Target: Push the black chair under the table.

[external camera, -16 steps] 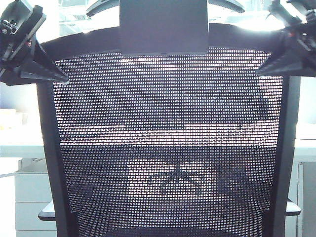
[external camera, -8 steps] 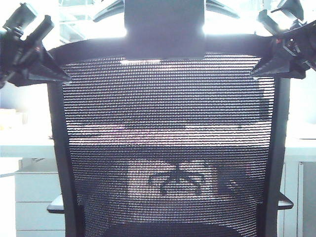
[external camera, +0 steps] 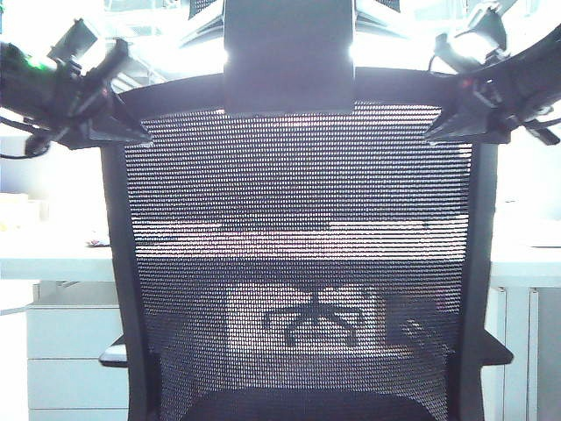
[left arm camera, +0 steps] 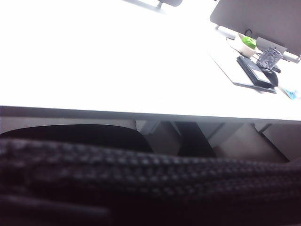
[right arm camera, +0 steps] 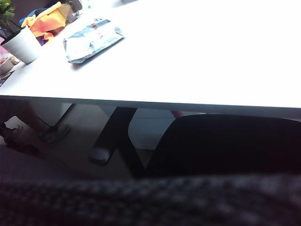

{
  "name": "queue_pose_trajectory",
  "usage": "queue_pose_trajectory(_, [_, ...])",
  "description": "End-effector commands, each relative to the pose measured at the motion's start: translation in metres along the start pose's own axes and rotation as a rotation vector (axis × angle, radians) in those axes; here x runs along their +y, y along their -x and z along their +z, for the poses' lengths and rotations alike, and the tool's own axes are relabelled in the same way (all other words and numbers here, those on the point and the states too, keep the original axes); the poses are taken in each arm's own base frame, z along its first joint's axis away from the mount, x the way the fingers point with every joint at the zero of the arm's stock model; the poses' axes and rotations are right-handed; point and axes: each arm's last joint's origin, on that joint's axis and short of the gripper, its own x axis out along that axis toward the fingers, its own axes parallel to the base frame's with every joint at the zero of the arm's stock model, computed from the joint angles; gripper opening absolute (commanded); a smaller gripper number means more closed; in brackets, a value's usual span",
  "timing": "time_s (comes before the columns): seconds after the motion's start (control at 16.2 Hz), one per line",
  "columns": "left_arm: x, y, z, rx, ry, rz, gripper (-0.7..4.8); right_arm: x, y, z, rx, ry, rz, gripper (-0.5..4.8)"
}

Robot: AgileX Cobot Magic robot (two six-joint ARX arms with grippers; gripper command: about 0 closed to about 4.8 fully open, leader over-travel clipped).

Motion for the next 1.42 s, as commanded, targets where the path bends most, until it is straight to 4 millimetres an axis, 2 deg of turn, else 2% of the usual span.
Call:
queue_pose_trajectory(0.06, [0.006, -0.006, 0.007, -0.070, -0.018, 0.049, -0.06, -0.001, -0.010, 0.021, -0.099, 0.028, -0.029, -0.03])
queue_pose_trajectory(0.25, [0.015, -0.020, 0.005, -0.075, -0.020, 0.050, -0.06, -0.006, -0.027, 0.029, -0.098, 0.031, -0.033, -0.03])
queue_pose_trajectory(0.55, [0.028, -0.053, 0.018, -0.082, -0.028, 0.044, -0.06, -0.015, -0.051, 0.033, -0.085, 0.026, -0.040, -0.03])
queue_pose_trajectory(0.92, [0.039, -0.076, 0.019, -0.087, -0.051, 0.050, -0.06, -0.031, -0.055, 0.042, -0.136, 0.029, -0.065, -0.03])
queue_pose_trajectory(1.17, [0.044, -0.091, 0.035, -0.113, -0.062, 0.045, -0.06, -0.037, -0.063, 0.048, -0.147, 0.028, -0.052, -0.03])
queue_pose_trajectory(1.42, [0.048, -0.092, 0.042, -0.130, -0.066, 0.053, -0.06, -0.038, -0.076, 0.063, -0.173, 0.036, -0.039, -0.03])
